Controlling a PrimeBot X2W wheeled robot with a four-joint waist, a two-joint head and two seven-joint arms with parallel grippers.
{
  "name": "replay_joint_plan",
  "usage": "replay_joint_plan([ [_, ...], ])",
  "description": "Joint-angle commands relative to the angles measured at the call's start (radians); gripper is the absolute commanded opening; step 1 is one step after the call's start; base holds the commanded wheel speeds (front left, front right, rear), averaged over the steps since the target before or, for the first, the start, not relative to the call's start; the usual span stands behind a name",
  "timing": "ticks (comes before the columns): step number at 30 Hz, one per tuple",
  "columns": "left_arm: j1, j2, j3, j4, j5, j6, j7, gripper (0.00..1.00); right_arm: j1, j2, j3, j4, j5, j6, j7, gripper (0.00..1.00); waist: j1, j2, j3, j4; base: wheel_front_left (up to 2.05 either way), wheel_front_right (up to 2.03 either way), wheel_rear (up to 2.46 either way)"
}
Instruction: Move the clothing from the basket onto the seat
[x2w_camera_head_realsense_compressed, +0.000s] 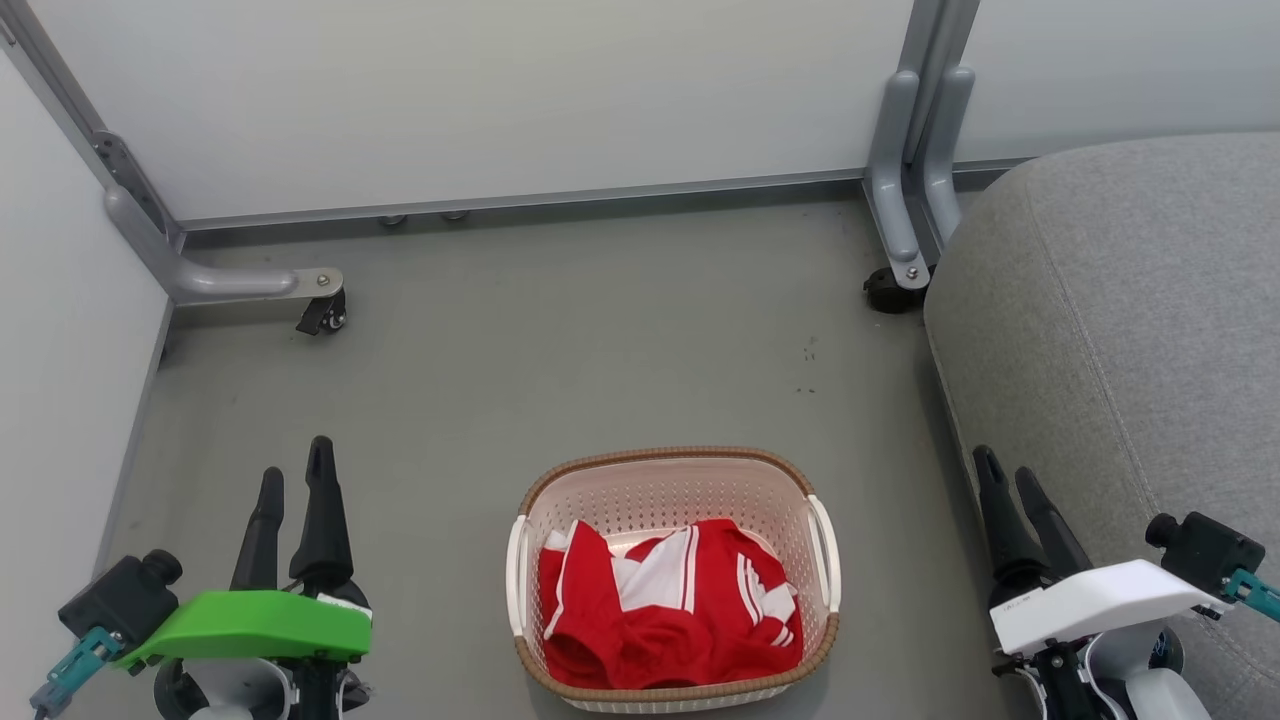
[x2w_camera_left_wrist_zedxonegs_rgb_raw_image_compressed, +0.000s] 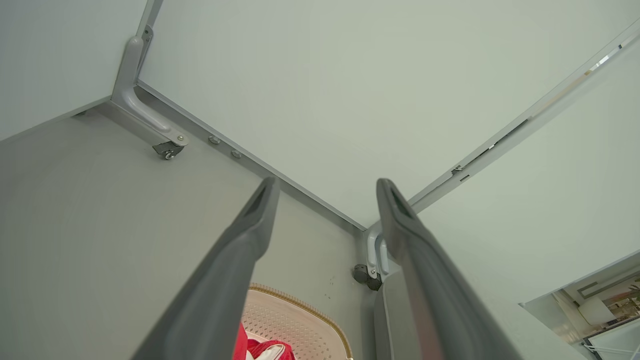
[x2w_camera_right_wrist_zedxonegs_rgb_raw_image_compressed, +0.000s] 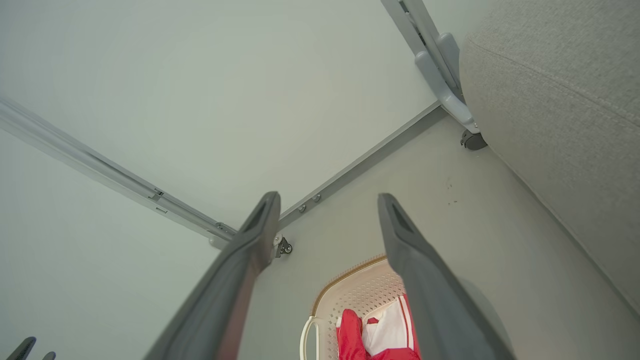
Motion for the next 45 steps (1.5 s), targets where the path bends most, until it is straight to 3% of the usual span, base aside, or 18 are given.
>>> replay_joint_plan([
  [1,-0.002,0.007,-0.004,-0.02,0.039,0.004,-0.011,1.0,-0.001,-0.007,0.006,-0.017,-0.042,0.0,-0.013,1.0,0.0,-0.0001,0.001,0.0,0.0,0.0,0.0],
  [26,0.026,0.009,-0.048,-0.032,0.32,-0.029,-0.081,1.0,0.021,-0.01,0.062,-0.054,-0.346,0.0,-0.083,1.0,0.0,-0.0001,0.005,0.0,0.0,0.0,0.0],
  [45,0.044,0.01,-0.08,-0.031,0.497,-0.041,-0.126,1.0,0.043,-0.011,0.075,-0.069,-0.506,0.0,-0.127,1.0,0.0,-0.0001,0.006,0.003,0.0,0.0,0.0],
])
